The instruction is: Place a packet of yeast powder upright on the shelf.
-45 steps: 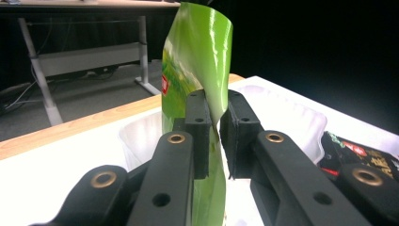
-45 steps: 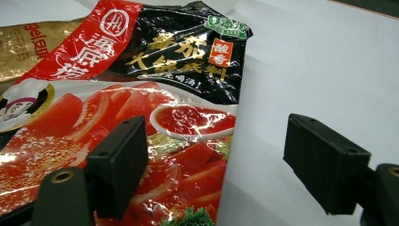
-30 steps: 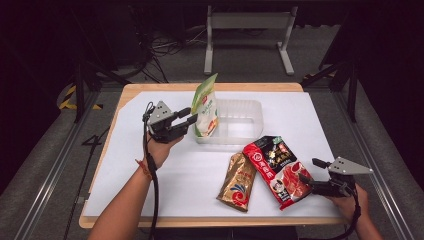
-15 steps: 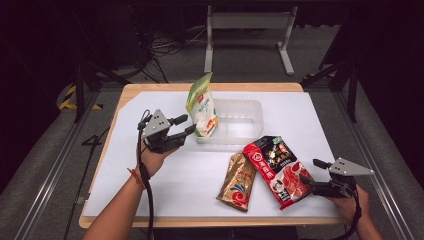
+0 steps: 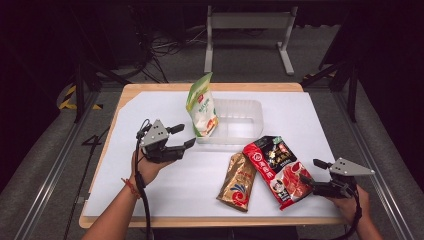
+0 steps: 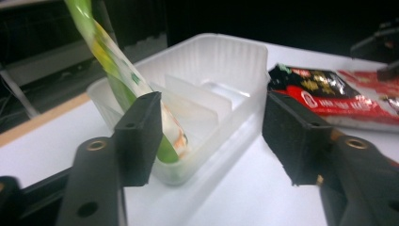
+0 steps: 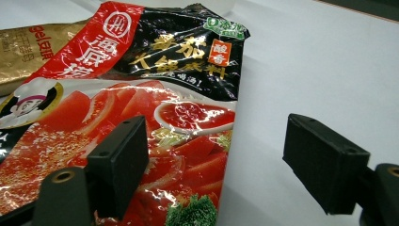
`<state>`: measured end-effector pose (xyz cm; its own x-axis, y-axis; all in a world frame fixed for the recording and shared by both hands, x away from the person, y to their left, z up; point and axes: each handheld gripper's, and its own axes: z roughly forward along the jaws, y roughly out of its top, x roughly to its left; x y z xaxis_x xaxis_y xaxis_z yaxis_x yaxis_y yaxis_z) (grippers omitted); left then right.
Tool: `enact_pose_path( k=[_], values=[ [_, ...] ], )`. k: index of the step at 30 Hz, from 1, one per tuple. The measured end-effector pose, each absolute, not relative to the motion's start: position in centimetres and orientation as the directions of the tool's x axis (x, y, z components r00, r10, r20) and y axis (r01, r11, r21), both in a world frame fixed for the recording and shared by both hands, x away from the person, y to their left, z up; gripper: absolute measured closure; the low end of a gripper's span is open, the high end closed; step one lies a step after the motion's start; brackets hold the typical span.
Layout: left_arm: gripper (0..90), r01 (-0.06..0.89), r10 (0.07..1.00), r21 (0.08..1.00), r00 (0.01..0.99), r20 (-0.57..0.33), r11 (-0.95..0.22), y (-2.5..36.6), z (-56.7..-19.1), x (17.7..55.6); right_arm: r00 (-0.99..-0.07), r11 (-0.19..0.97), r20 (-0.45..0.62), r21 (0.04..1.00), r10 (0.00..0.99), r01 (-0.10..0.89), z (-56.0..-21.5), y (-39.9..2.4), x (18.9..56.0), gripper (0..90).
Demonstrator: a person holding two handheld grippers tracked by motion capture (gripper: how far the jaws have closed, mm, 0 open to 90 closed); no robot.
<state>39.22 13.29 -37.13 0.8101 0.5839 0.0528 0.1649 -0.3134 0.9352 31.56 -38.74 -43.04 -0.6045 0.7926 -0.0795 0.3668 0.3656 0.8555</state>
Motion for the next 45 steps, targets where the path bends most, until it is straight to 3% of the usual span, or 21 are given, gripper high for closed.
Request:
enact_pose_path(
  k=[23, 45],
  values=[
    [26.6, 0.181, 0.475, 0.891, 0.879, 0.043, -0.417, 9.7, -39.5, 39.2, -0.602, 0.366, -0.083, 0.856, 0.794, 0.364, -43.0, -38.9, 31.4, 22.8],
    [19.2, 0.281, 0.353, 0.811, 0.93, -0.099, -0.513, 2.8, -42.5, 42.7, -0.603, 0.369, -0.085, 0.854, 0.794, 0.366, -43.1, -38.9, 31.4, 22.7]
  ],
)
